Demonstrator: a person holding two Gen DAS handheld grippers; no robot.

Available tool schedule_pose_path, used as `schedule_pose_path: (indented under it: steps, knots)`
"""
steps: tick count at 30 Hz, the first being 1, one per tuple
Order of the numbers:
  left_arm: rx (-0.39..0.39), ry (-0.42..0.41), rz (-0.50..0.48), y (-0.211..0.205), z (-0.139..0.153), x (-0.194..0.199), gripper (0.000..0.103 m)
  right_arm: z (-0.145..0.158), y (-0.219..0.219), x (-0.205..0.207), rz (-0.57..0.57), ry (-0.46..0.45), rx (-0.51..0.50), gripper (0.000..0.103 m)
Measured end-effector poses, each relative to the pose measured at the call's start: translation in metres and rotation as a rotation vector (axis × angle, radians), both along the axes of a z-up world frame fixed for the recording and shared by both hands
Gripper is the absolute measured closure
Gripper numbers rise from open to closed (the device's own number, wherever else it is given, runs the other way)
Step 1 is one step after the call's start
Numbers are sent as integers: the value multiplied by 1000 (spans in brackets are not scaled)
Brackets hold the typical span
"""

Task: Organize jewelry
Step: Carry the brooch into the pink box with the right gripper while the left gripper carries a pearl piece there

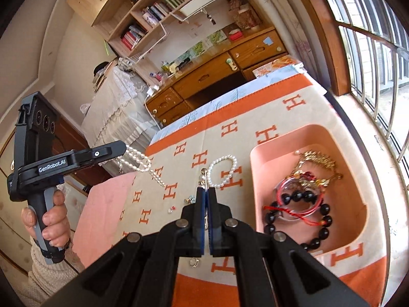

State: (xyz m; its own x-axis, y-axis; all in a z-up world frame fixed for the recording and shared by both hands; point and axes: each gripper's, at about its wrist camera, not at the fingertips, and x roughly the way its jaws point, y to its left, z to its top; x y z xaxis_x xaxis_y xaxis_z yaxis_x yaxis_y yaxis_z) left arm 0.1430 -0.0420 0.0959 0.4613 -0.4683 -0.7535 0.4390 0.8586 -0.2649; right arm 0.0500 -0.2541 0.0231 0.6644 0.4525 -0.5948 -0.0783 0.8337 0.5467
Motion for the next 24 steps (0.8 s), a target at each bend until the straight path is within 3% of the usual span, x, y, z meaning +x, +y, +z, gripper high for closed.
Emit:
schedule_pose_path:
  steps: [5, 11, 20, 24]
  knots:
    - [-62, -6, -98, -53, 6, -20, 96, 8, -39, -14, -117, -19, -2, 102]
    - [-75, 54, -202, -110, -18, -35, 96, 0, -73, -25, -205, 0, 5, 102]
    - [-21, 168, -253, -152, -68, -41, 96, -21, -92, -28, -221, 48, 23, 102]
    - [32, 181, -254, -160, -87, -41, 96, -28, -95, -27, -217, 69, 26, 102]
